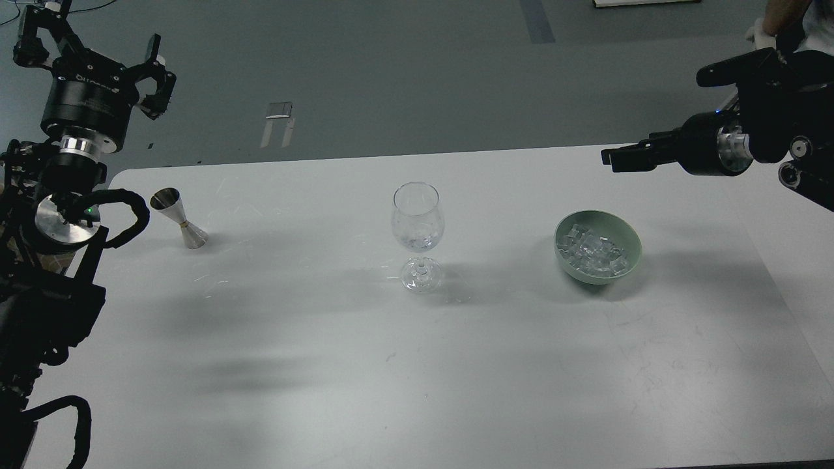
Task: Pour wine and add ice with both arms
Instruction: 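Reach the right gripper into the green bowl of ice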
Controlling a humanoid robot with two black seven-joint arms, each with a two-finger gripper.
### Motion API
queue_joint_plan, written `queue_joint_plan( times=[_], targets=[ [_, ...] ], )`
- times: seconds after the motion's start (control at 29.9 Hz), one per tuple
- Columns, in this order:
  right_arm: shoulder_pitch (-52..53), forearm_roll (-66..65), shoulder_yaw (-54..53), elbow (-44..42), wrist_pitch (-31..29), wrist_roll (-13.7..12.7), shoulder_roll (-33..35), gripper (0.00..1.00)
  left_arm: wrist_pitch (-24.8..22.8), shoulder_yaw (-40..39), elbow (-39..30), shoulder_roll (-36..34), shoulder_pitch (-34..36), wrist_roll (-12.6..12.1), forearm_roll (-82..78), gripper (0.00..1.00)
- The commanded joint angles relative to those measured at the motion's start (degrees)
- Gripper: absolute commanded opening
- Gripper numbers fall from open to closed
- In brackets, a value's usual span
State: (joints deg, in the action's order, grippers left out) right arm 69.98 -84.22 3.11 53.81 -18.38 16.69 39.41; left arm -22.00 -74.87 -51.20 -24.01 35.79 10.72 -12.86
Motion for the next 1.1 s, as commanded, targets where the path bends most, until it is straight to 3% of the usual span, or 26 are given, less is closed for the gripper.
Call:
queue_joint_plan(
  times=[0.0, 0.27, 1.07],
  targets=[
    [-1.16, -0.24, 0.32, 3.40, -0.16, 0.10, 1.11, 0.97, -1.82, 0.07, 0.05, 0.10, -0.80, 0.09, 0.11, 0.98],
    [-0.81, -0.42, 4.62, 7.36, -0.16, 0.36, 1.02, 0.97, -1.82, 1.92, 2.34, -0.43, -0.63, 1.05, -0.15, 0.98],
    [-4.42, -2.79, 4.89, 7.45, 0.54, 0.36, -4.43, 0.91, -1.82, 1.92, 2.95, -1.57, -1.68, 1.05, -0.06, 0.98]
  ],
)
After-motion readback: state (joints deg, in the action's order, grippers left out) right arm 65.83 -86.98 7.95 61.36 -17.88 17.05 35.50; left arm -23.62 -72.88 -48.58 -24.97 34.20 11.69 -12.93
